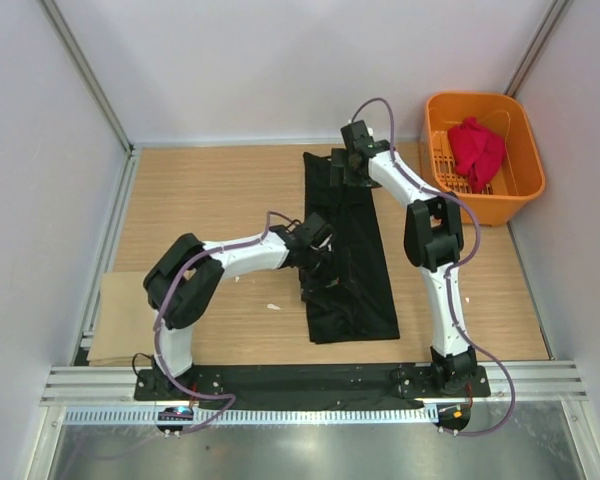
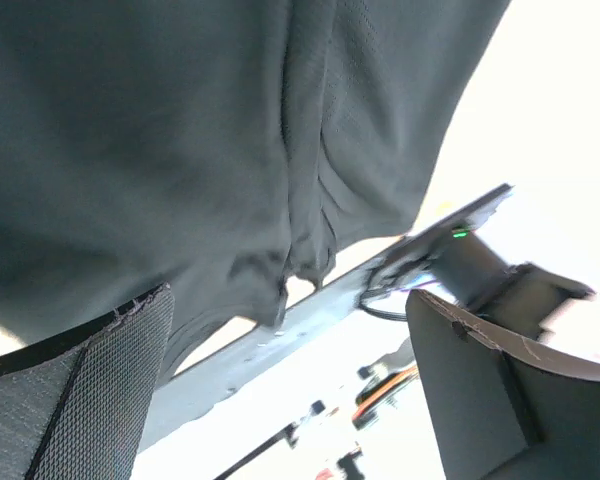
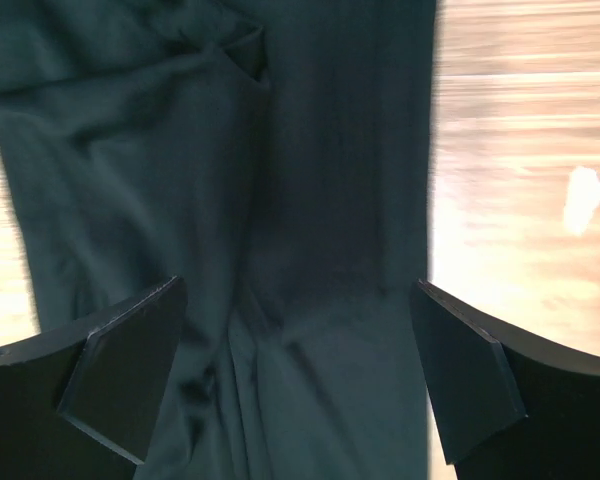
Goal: Fold and stack the t-shirts
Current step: Fold the tshirt
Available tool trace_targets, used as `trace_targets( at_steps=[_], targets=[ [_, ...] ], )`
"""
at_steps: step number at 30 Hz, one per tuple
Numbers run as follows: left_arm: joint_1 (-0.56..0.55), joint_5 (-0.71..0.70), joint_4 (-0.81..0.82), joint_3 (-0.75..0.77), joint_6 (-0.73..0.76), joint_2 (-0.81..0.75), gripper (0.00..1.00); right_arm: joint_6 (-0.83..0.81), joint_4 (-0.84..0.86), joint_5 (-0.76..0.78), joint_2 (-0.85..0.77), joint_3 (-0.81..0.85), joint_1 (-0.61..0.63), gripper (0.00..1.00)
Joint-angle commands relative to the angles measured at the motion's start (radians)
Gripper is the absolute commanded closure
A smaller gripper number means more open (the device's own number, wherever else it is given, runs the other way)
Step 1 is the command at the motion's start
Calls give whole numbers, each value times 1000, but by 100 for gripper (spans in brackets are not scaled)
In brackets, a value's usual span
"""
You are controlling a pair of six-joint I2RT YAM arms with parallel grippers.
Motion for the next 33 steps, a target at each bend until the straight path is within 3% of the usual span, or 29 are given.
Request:
trace_targets(
  at_steps=[1,7,17,25,28,33],
  targets=[
    [62,0,76,-32,-80,-142,0,-48,32,-49,26,82,3,0],
    [122,-55,-3,-96,-48,-294,0,-118,88,-39,61,74,26,9],
    [274,-108,-68,-245,-26,-479,1,-146,129,-60,210,133,57,9],
    [299,-92,-105,-274,50,-481,8,-74,172,-75,368,409,73,6],
    [299,-79,-86,-308,61,-478,12,20,158,-85,339,490,87,0],
    [258,3,-23,-306,92,-409,23,116,53,-46,95,388,90,0]
  ],
)
